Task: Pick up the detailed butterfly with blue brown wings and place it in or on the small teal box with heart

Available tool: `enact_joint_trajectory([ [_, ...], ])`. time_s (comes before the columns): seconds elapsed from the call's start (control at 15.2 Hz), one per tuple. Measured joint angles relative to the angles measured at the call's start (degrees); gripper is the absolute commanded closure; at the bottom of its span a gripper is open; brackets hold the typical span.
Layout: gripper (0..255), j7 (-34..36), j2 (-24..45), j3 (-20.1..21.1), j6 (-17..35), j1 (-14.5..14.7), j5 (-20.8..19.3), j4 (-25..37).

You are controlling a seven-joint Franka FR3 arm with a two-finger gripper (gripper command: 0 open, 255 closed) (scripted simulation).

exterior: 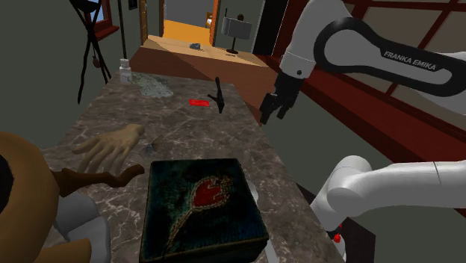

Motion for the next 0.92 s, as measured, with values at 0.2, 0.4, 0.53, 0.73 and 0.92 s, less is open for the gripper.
enact_joint_trajectory([
  [0.2, 0, 9.8, -1.0, 5.7, 0.5, -0.8, 3.4, 0.2],
  [0.4, 0, 19.7, 0.0, 12.0, 1.7, -2.0, 6.5, 1.6],
  [0.53, 0, 26.4, 1.5, 16.3, 2.6, -3.3, 8.2, 3.6],
  [0.73, 0, 36.0, 4.0, 22.5, 3.7, -5.9, 9.9, 6.8],
  [0.92, 0, 45.8, 7.9, 29.3, 5.1, -9.6, 10.7, 11.3],
])
